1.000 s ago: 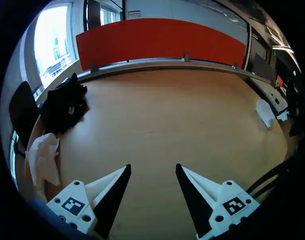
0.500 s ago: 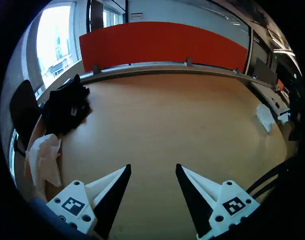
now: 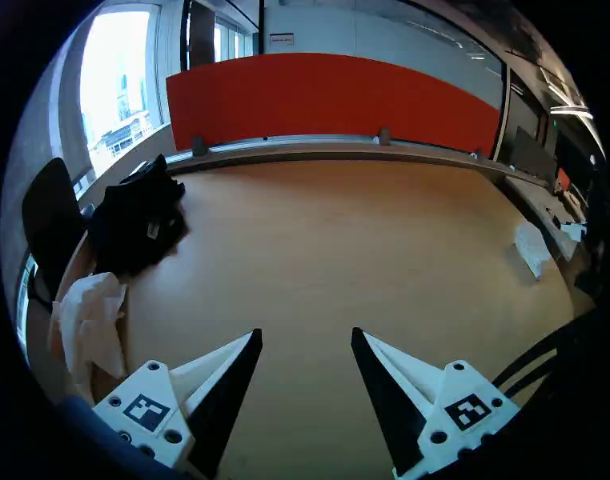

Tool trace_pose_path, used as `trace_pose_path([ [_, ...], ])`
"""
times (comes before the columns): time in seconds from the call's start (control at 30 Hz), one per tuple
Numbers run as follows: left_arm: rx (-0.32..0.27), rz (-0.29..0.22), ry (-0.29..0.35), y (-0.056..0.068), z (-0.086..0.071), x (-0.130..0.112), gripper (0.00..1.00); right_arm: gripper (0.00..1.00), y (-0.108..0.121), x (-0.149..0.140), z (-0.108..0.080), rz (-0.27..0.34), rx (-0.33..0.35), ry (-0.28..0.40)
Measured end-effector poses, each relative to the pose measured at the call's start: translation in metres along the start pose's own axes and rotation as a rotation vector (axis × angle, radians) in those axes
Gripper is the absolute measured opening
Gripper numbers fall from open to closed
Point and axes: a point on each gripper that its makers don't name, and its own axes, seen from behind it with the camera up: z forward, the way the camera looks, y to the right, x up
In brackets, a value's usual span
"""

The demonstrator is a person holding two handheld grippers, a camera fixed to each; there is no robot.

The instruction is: Fold towel

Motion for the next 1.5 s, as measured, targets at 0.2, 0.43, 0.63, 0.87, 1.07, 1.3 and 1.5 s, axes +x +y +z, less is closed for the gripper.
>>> trace_pose_path([
  [0.2,0.005,-0.007,0.008,0.002,0.001,0.003,0.82,1.0,-0.007,0.026,-0.011,0.01,-0.015,0.101],
  [0.43,0.015,-0.029,0.046,-0.001,0.001,0.015,0.82,1.0,-0.022,0.049,-0.019,0.029,0.018,0.171],
  [0.63,0.044,-0.076,0.118,-0.013,0.0,0.036,0.82,1.0,-0.035,0.074,-0.03,0.057,0.046,0.241],
  [0.87,0.072,-0.135,0.226,-0.028,-0.006,0.07,0.82,1.0,-0.043,0.095,-0.043,0.05,0.051,0.307],
  [1.07,0.107,-0.158,0.318,-0.046,-0.012,0.099,0.82,1.0,-0.055,0.103,-0.048,0.036,0.069,0.329],
  [1.3,0.126,-0.159,0.378,-0.057,-0.021,0.117,0.82,1.0,-0.078,0.112,-0.058,0.04,0.112,0.347],
  [1.5,0.133,-0.139,0.404,-0.061,-0.026,0.124,0.82,1.0,-0.099,0.124,-0.067,0.029,0.128,0.376],
])
